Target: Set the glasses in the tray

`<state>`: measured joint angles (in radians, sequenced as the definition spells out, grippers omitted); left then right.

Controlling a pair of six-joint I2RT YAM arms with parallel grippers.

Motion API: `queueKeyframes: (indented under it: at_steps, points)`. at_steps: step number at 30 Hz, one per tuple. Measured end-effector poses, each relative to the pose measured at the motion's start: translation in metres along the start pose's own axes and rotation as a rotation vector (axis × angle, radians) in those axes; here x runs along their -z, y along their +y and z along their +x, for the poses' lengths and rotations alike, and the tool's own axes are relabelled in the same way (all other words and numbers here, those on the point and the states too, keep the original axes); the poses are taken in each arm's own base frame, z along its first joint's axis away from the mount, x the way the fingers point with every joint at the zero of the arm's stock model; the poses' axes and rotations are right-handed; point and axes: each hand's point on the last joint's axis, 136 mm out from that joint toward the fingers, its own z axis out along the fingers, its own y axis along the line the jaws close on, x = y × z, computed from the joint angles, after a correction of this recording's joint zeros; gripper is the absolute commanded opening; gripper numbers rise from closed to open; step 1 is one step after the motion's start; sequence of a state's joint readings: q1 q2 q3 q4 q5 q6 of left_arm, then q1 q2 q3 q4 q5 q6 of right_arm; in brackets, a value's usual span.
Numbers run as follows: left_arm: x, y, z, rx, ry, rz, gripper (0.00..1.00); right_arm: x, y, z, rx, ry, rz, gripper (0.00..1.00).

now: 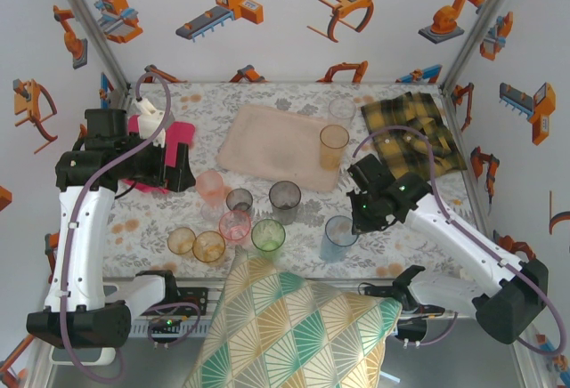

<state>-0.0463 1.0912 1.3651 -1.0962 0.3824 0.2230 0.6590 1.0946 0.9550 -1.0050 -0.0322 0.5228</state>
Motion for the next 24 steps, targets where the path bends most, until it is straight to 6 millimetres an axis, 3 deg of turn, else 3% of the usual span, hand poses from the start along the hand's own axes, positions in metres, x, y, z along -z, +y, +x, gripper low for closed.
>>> queueKeyframes:
  at_steps: [8,24]
  points:
    - [0.000,0.000,0.000,0.001,0.001,-0.001,0.97,0.006,0.000,-0.008,0.005,-0.027,0.008,0.00]
    - [0.000,0.002,0.000,0.006,-0.001,-0.006,0.97,0.048,0.011,-0.087,0.068,-0.187,0.110,0.00]
